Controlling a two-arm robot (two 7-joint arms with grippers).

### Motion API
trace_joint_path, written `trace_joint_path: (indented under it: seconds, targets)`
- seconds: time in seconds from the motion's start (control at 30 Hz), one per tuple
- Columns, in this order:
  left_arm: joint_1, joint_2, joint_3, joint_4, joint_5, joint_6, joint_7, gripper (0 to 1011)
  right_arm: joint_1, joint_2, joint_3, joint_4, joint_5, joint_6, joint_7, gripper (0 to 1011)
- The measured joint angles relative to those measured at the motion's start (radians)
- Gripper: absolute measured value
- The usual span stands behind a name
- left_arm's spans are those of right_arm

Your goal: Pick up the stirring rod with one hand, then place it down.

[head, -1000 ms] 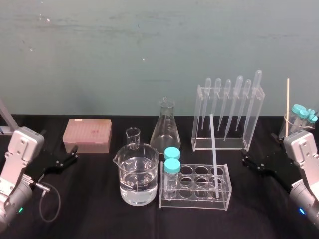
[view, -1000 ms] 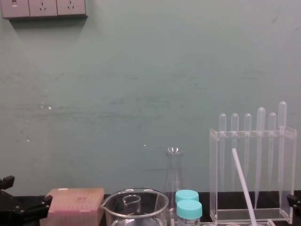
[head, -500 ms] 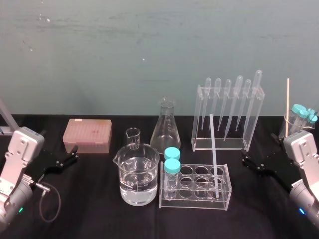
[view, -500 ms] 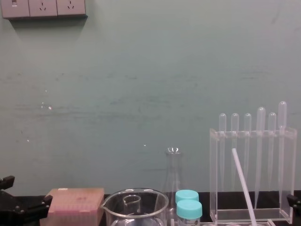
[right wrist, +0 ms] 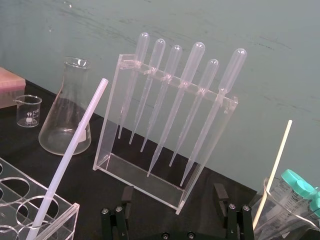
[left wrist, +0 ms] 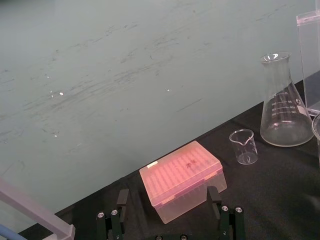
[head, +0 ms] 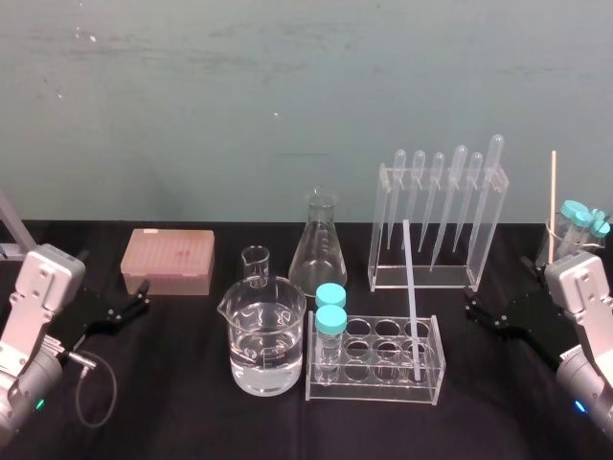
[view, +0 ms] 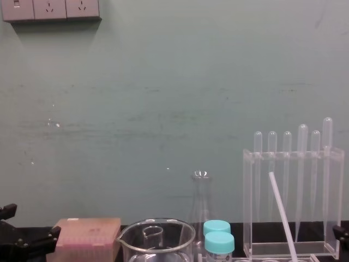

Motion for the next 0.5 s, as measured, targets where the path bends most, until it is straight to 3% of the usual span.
trace_joint_path:
  seconds: [0.5]
  targets:
    - [0.000,0.000,0.000,0.000,0.000,0.000,0.000,1000,0.000,0.000,0.000,0.000,0.000,0.000,0.000,1002]
